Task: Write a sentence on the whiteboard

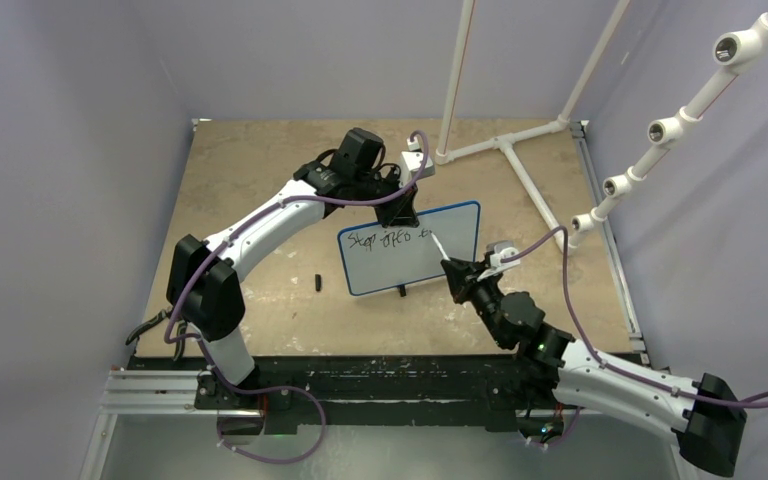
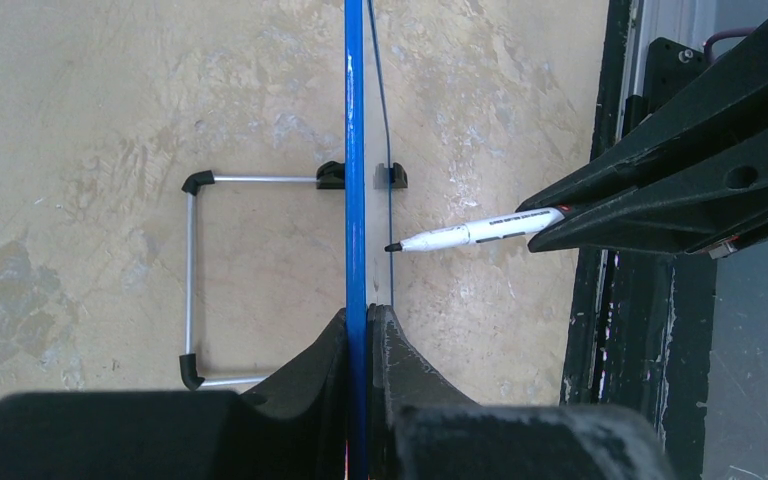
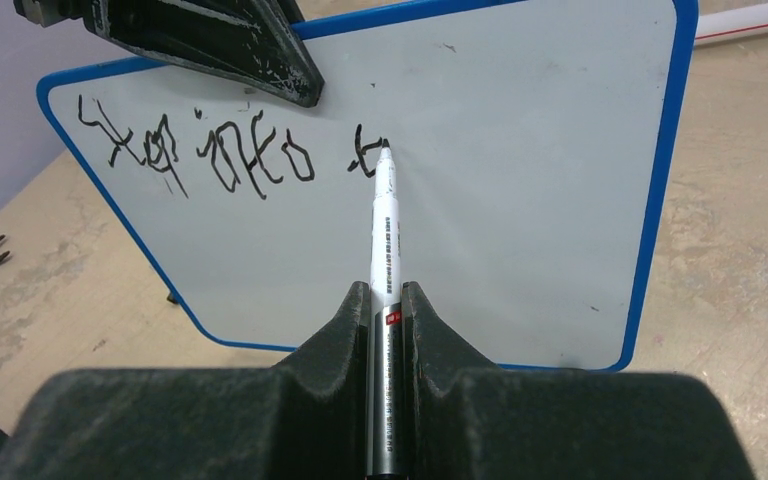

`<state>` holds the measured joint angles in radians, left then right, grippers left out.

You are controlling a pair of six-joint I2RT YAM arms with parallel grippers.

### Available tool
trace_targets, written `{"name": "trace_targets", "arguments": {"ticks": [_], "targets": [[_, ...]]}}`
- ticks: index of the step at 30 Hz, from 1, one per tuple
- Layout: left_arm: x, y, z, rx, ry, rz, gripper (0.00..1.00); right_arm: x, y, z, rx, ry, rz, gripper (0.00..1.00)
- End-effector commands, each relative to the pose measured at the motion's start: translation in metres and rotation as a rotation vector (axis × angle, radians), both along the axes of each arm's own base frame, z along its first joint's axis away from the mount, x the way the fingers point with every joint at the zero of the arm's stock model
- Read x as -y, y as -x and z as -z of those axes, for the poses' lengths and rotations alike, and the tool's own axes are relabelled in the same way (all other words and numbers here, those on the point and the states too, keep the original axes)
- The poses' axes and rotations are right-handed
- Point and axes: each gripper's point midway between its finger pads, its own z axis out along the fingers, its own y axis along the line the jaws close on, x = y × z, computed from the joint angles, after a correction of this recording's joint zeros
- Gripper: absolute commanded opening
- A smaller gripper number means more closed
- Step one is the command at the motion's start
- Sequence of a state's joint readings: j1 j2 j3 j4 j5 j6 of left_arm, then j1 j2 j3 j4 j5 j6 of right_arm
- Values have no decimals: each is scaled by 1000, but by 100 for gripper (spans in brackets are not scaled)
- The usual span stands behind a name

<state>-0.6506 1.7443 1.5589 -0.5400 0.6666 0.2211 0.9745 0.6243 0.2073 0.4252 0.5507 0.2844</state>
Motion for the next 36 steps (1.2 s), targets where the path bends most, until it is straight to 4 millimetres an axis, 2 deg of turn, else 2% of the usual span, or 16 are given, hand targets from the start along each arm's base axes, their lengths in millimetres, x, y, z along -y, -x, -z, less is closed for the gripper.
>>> {"name": "trace_targets", "arguments": {"ticks": [1,16,36], "targets": [[-5,9,20,-47,-52,32,0,3,-4,-12,39,-22,22,0],[-4,10,18,-45,-46,36,0,-4,-6,-9,30,5,12,0],[-5,10,16,-38,-42,35,0,6,-11,-4,-12,-7,84,0]]}}
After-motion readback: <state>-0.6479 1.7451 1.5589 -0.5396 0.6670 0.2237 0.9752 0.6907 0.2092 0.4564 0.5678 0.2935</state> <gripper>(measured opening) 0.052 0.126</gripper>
